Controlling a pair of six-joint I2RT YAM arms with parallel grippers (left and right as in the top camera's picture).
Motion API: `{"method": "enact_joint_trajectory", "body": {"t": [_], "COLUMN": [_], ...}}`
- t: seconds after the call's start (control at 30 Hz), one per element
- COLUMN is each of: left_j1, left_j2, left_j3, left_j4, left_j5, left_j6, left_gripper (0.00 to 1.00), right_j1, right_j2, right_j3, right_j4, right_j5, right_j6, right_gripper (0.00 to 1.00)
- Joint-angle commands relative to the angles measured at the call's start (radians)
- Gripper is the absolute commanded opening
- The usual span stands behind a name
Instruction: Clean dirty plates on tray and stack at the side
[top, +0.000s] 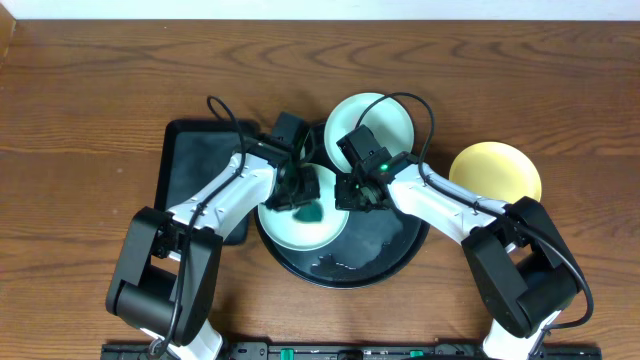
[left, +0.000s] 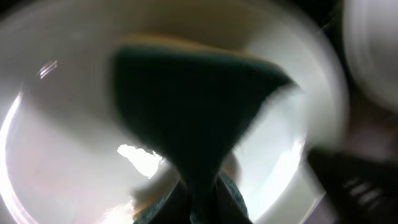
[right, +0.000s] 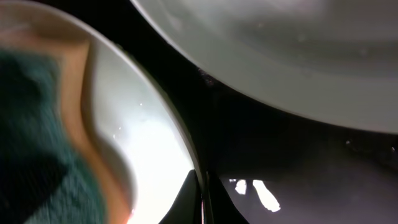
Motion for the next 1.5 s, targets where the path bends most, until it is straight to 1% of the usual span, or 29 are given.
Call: {"method": "enact_joint_trajectory", "body": {"t": [0.0,0.07,0.17,0.3,0.47,0.6,0.67,0.77,0.97,1.0,1.03,1.17,1.23,1.3,1.47], "left_j1": [-0.003,-0.003,0.006,0.028,0.065,0.109,0.135,0.188,0.274,0.281,0.287,0.29,0.29,0.29,0.29], "left_j2": [0.001,0.001,0.0,-0.014,-0.053,-0.089,-0.113,-0.15,-0.162,-0.162,-0.162,-0.162,-0.162,-0.162,-0.162], "left_j3": [-0.001,0.0,0.031,0.117,0.263,0.367,0.386,0.387,0.386,0.386,0.386,0.386,0.386,0.386,0.386], "left_j4": [0.082,0.108,0.078,-0.02,-0.219,-0.365,-0.401,-0.423,-0.452,-0.456,-0.457,-0.458,-0.458,-0.458,-0.456], "left_j5": [-0.103,-0.185,-0.258,-0.262,-0.26,-0.253,-0.253,-0.247,-0.246,-0.246,-0.246,-0.246,-0.246,-0.246,-0.246], "left_j6": [0.023,0.02,-0.013,-0.016,-0.014,0.019,0.024,0.047,0.057,0.057,0.058,0.058,0.058,0.058,0.058], "left_gripper": [0.07,0.07,0.08,0.08,0.07,0.07,0.07,0.08,0.07,0.07,0.07,0.07,0.07,0.07,0.07], "right_j1": [-0.01,-0.01,-0.01,-0.01,-0.01,-0.01,-0.01,-0.012,-0.016,-0.016,-0.016,-0.016,-0.016,-0.016,-0.018], "right_j2": [0.016,0.016,0.016,0.016,0.016,0.016,0.016,0.016,0.034,0.043,0.049,0.068,0.069,0.069,0.042], "right_j3": [0.008,0.008,0.008,0.008,0.008,0.008,0.008,0.01,0.01,0.01,0.01,0.01,0.01,0.01,0.024], "right_j4": [-0.002,-0.002,-0.002,-0.002,-0.001,0.01,0.023,0.055,0.079,0.08,0.084,0.097,0.096,0.095,0.074], "right_j5": [0.027,0.027,0.027,0.027,0.027,0.021,-0.001,-0.057,-0.029,-0.03,-0.037,-0.051,-0.052,-0.052,-0.078], "right_j6": [0.01,0.01,0.01,0.01,0.01,-0.01,-0.033,-0.104,-0.116,-0.115,-0.114,-0.104,-0.105,-0.105,-0.109], "right_gripper": [0.01,0.01,0.01,0.01,0.01,0.01,0.01,0.01,0.01,0.06,0.09,0.1,0.08,0.01,0.01]}}
